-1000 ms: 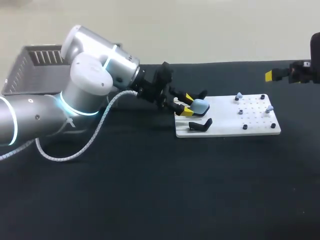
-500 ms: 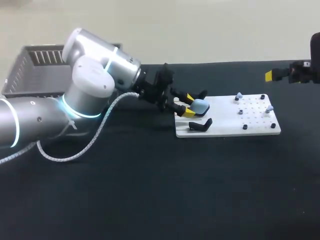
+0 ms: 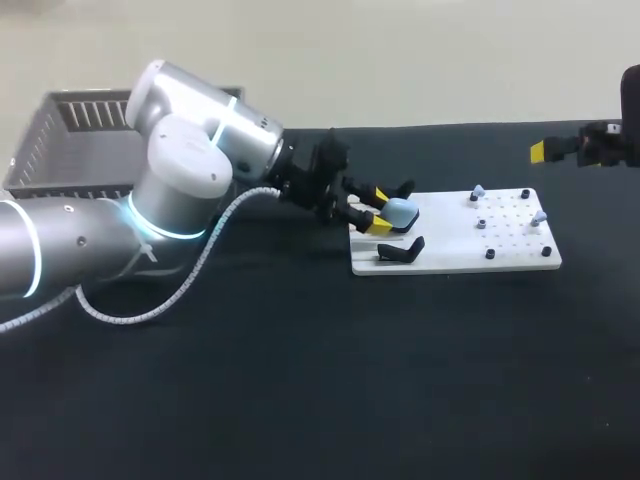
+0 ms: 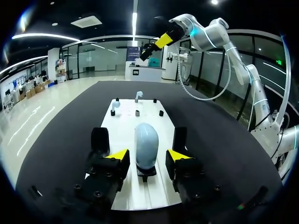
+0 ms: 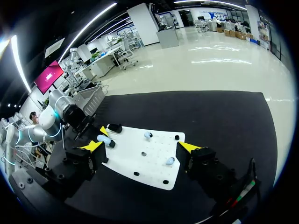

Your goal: Pick up each earbud case from the left stands, insert the matching earbuds, close the lid, and place the case in the box.

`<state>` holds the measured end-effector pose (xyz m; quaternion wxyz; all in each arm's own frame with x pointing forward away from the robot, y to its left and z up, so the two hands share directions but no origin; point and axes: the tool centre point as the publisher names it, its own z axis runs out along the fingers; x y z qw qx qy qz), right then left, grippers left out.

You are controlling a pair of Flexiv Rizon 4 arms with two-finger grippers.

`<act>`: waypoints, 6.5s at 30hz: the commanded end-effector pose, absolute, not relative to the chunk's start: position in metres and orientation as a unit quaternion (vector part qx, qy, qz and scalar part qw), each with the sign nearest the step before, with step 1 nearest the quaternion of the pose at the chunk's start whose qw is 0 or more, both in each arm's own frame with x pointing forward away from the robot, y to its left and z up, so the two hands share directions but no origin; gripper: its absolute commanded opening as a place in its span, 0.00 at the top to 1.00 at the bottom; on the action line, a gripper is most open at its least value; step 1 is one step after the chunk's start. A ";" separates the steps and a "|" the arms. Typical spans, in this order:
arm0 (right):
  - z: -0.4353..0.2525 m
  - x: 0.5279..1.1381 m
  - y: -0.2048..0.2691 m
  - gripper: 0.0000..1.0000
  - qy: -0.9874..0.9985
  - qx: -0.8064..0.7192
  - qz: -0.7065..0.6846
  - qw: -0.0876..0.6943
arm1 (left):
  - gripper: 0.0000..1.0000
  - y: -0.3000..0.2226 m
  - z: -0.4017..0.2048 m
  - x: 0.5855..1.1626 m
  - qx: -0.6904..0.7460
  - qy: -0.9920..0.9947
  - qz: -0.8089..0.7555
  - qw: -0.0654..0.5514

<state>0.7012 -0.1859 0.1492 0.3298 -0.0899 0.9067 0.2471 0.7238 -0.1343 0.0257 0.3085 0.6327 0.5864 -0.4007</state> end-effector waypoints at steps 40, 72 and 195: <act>0.150 0.701 -0.186 0.00 0.907 -0.090 0.246 0.330 | 1.00 -0.142 0.030 0.722 0.649 0.577 -0.387 0.310; 0.150 0.701 -0.186 0.00 0.907 -0.090 0.246 0.330 | 1.00 -0.141 0.117 0.696 0.620 0.482 -0.419 0.456; 0.139 0.637 -0.015 0.00 0.924 -0.159 0.259 0.231 | 1.00 -0.151 0.122 0.681 0.580 0.467 -0.477 0.467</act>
